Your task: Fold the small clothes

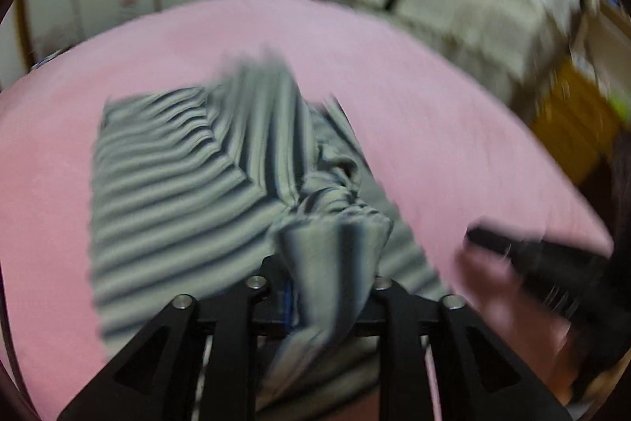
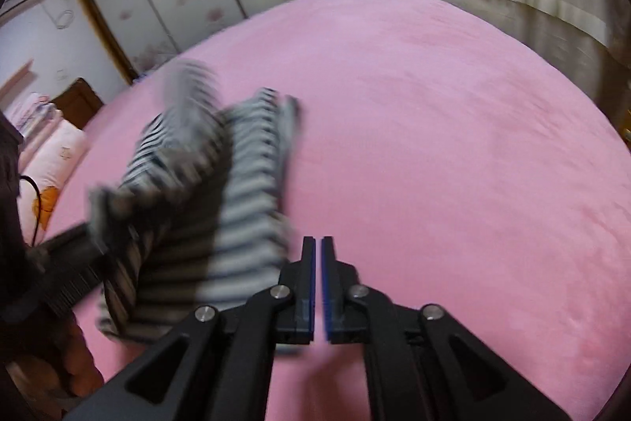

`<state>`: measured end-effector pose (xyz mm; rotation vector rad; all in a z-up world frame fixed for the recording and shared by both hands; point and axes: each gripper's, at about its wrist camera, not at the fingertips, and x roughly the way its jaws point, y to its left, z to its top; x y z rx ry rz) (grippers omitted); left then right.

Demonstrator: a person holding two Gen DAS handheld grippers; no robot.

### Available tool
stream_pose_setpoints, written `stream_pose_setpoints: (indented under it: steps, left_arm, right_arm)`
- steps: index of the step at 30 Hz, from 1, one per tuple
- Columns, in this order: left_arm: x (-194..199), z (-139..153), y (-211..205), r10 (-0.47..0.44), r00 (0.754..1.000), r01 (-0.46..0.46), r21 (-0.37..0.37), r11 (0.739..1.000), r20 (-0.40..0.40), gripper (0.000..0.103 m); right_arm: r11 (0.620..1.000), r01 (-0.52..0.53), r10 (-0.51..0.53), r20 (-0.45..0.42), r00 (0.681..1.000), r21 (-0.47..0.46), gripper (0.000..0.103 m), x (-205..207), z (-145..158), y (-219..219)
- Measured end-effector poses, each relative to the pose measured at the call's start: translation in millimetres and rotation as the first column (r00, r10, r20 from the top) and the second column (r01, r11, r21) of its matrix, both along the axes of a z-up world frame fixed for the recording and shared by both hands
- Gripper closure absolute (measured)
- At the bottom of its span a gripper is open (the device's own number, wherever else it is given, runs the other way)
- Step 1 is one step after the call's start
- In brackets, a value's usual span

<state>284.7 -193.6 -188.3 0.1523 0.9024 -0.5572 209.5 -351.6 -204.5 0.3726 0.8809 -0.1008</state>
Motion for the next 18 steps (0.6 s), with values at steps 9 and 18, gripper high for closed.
stream_pose_setpoints:
  steps: [9,18]
  left_arm:
    - [-78,13,37,-0.065,0.991,0.07,-0.044,0.997,0.118,0.025]
    - [-75,8,144,0.309,0.951,-0.303,-0.242,0.922,-0.016,0.025]
  right_arm:
    - [0.996,-0.036,0.038,-0.029,0.999,0.078,0.098,-16,-16,4]
    - [0.958,-0.159,0.158,0.023,0.987,0.239,0.076,4,1,31]
